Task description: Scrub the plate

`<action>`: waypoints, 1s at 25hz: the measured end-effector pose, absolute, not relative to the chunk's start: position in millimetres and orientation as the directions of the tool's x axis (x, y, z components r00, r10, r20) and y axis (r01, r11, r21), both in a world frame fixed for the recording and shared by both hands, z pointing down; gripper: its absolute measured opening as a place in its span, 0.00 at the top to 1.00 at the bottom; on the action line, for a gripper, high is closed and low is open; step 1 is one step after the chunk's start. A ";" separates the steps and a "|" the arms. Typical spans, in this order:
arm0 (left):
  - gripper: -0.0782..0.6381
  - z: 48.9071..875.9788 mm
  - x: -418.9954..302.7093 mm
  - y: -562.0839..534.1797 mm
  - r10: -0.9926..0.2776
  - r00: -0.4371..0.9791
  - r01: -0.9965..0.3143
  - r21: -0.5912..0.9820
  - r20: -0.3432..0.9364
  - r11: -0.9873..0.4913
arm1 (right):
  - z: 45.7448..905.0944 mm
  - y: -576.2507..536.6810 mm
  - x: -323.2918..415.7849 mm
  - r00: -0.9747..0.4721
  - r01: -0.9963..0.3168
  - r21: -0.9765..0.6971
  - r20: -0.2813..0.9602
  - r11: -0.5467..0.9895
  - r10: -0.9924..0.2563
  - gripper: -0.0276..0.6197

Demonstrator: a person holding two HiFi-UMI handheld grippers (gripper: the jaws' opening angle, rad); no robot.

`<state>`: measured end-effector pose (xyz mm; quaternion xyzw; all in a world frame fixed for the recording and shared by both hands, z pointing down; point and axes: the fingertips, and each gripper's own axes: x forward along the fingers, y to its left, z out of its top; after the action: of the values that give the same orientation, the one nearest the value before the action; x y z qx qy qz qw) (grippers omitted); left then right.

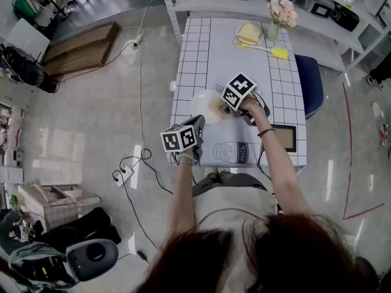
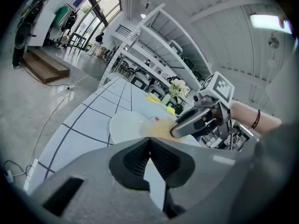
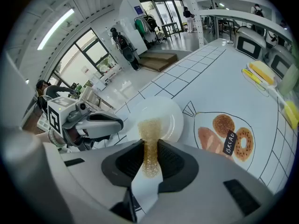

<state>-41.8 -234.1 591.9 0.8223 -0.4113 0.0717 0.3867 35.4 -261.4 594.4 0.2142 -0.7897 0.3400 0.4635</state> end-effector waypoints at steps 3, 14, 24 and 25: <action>0.88 593.3 -42.3 -231.5 -0.620 0.650 -0.733 0.576 0.439 -0.361 | 595.0 -257.3 32.9 -0.474 -0.646 -0.337 0.880 0.685 -0.015 0.83; 0.88 594.5 -48.8 -224.6 -0.627 0.645 -0.736 0.578 0.437 -0.354 | 598.0 -244.1 15.7 -0.469 -0.607 -0.340 0.883 0.718 0.022 0.83; 0.88 594.6 -59.3 -224.6 -0.643 0.630 -0.743 0.580 0.435 -0.336 | 600.1 -238.8 -1.7 -0.491 -0.573 -0.374 0.869 0.729 0.059 0.83; 0.88 594.7 -60.4 -224.7 -0.645 0.628 -0.744 0.579 0.435 -0.333 | 600.3 -238.7 -3.3 -0.492 -0.570 -0.376 0.868 0.731 0.062 0.83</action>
<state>-60.4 -224.7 594.7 0.8140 -0.4266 0.0634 0.3891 -3.3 -238.7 600.3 0.1589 -0.7980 0.3305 0.4782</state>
